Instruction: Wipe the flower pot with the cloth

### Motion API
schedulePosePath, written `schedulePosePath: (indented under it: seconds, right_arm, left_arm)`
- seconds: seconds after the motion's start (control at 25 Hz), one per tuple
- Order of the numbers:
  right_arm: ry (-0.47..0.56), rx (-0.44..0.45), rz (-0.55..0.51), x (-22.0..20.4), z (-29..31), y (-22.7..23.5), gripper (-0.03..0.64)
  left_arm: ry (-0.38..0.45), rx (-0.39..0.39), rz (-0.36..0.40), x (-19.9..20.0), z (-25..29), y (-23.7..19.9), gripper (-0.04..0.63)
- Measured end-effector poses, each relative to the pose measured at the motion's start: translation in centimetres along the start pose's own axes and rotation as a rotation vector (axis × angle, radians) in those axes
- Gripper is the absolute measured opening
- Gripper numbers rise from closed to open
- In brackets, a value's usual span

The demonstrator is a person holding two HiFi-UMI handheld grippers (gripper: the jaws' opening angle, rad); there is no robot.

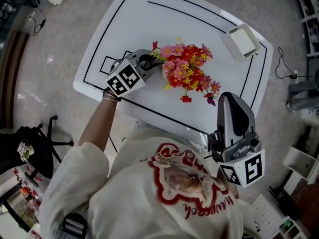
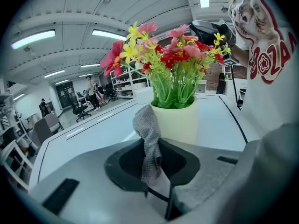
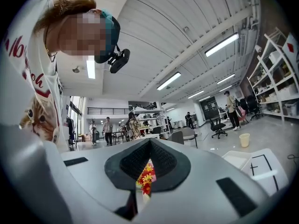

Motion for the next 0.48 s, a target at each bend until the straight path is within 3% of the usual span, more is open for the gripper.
schedulePosePath:
  seconds: [0.48]
  right_arm:
    - [-0.006, 0.028, 0.002, -0.1, -1.2, -0.4, -0.002]
  left_arm:
    - [-0.025, 0.069, -0.039, -0.3, -0.8, 1.1, 0.054]
Point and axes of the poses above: the fingertips, and each gripper's own axes: z forward along the fingers, y to its right, x out of its top, the point moved 2 cm from there along -z, backward along the fingers, and after that the axes turned 7 degrees about z, right-handed, at the moved point
